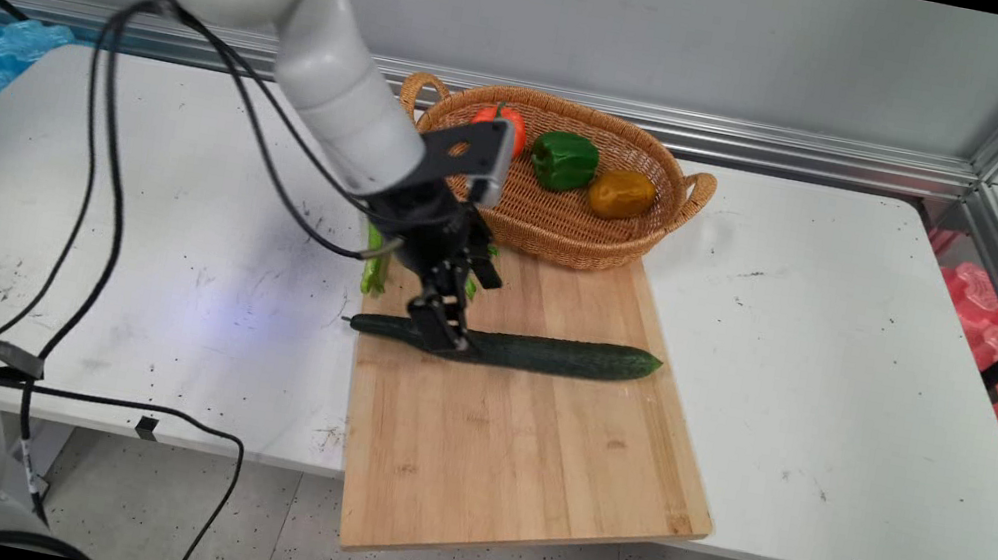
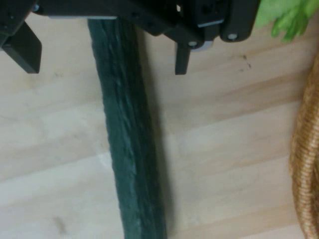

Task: Pick up the cucumber from the cutting board, then place the picked object in the vegetable basket

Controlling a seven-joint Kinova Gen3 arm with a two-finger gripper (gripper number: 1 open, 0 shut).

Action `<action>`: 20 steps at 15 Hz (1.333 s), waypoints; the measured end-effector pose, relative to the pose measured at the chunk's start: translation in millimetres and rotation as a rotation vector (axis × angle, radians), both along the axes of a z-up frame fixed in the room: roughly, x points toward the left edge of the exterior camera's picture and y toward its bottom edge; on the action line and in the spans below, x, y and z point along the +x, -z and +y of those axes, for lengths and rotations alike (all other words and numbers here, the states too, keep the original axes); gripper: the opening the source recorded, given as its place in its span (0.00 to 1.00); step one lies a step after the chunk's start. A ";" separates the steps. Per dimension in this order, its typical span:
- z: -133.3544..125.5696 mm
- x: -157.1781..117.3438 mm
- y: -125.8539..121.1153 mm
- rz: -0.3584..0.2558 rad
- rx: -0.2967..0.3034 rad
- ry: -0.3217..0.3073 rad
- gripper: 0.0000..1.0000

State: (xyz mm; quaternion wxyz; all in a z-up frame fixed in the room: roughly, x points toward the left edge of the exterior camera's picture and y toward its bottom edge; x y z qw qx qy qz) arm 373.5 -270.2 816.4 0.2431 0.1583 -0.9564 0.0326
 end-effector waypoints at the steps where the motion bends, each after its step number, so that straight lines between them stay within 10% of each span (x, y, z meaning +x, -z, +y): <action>1: -4.0 -6.1 5.7 -0.001 0.003 -0.009 1.00; 13: -32.2 -43.1 44.6 -0.014 0.021 -0.046 1.00; 14: -32.9 -44.5 45.7 -0.015 0.021 -0.045 0.00; 20: -32.6 -47.8 43.9 -0.009 0.014 -0.021 0.00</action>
